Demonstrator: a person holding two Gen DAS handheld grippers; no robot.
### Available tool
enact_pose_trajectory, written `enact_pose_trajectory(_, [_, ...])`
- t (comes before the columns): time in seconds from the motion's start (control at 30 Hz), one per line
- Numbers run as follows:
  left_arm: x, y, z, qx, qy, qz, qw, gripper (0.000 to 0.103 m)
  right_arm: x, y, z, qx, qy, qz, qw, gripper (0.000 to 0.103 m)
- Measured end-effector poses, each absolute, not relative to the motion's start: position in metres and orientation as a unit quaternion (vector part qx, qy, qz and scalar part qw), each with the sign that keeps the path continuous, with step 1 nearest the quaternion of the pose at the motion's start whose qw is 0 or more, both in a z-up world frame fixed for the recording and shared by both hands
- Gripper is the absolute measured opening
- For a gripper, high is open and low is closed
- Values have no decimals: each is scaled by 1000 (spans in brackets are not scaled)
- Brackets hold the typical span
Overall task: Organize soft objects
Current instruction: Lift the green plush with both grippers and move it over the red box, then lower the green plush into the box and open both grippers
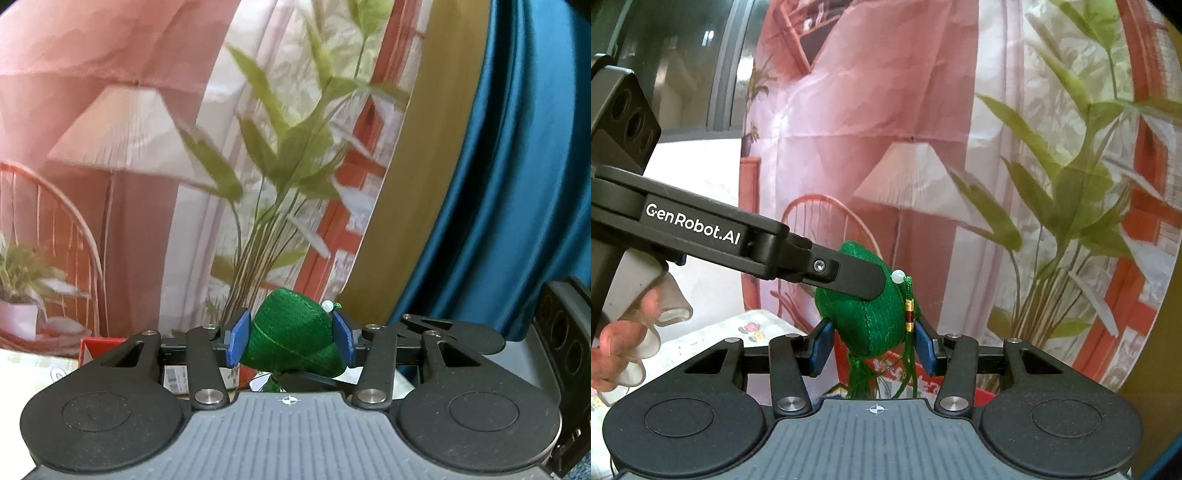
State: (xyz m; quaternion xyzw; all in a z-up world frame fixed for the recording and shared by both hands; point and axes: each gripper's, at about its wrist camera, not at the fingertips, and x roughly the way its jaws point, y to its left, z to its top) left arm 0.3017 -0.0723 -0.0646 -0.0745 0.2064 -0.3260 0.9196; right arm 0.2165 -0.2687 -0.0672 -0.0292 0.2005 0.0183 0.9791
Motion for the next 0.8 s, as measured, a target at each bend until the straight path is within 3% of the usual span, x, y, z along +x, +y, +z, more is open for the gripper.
enact_pose_trajectory(0.53, [341, -103, -158, -85, 323, -324, 885, 51, 227, -288, -162, -8, 301, -6, 953, 44])
enact_pose_trajectory(0.8, [347, -120, -178, -66, 353, -331, 873, 49, 217, -290, -191, 15, 330, -38, 943, 46])
